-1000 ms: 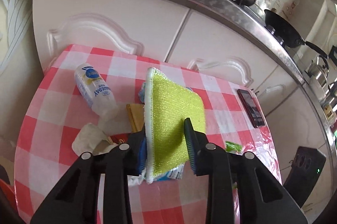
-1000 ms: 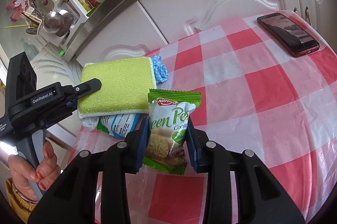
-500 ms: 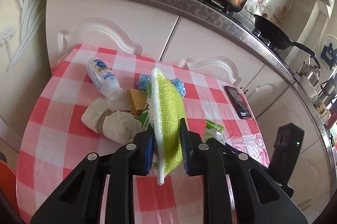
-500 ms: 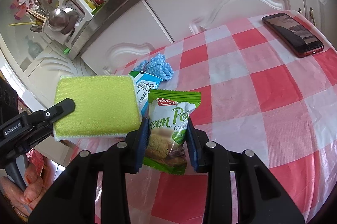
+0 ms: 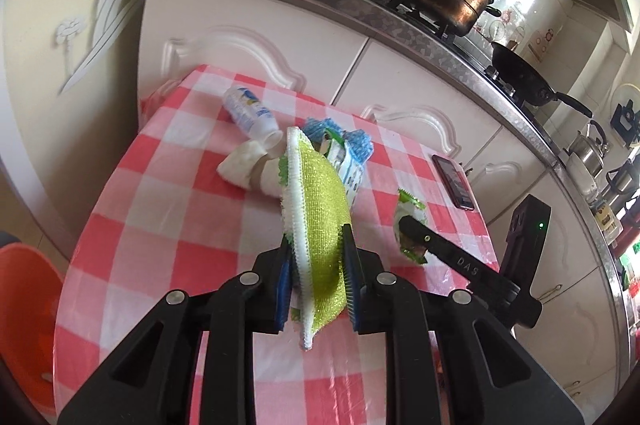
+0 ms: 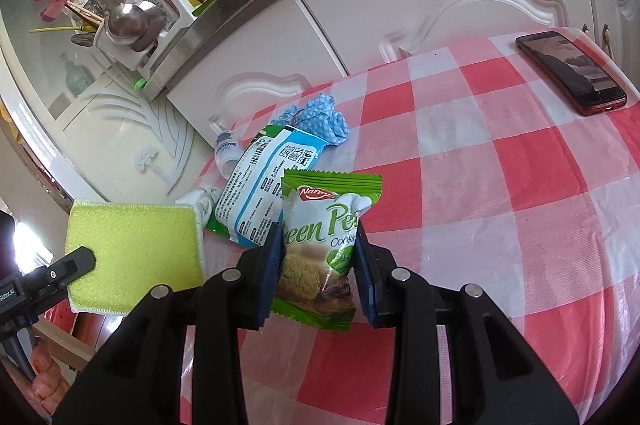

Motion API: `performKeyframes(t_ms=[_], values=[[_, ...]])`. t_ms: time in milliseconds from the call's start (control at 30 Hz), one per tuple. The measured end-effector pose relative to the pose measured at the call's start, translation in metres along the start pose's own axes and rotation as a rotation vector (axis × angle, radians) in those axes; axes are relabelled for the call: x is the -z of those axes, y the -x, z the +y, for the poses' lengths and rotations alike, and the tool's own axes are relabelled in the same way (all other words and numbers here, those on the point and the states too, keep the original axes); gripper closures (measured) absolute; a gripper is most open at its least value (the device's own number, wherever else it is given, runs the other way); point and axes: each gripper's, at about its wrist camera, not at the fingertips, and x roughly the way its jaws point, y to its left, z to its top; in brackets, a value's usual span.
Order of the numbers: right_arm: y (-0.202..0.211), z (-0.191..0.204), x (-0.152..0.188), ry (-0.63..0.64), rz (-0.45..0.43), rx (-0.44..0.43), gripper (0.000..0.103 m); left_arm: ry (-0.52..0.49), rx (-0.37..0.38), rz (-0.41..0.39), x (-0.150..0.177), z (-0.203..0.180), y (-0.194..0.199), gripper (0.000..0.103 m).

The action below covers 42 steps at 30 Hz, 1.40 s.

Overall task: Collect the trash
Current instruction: 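Lift the sponge and snack packet off the table with both grippers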

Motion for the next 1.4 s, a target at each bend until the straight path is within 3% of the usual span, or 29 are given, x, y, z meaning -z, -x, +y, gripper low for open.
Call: performKeyframes(t_ms=[733, 1400], values=[[0.004, 0.026, 0.019, 0.009, 0.036, -0.049, 0.067, 0.068, 0.015, -0.019, 0.030, 0.045, 0.043, 0.080], [0.003, 0.098, 0.047, 0.133, 0.084, -0.075, 0.067, 0.153, 0.023, -0.122, 0.037, 0.106, 0.097, 0.080]])
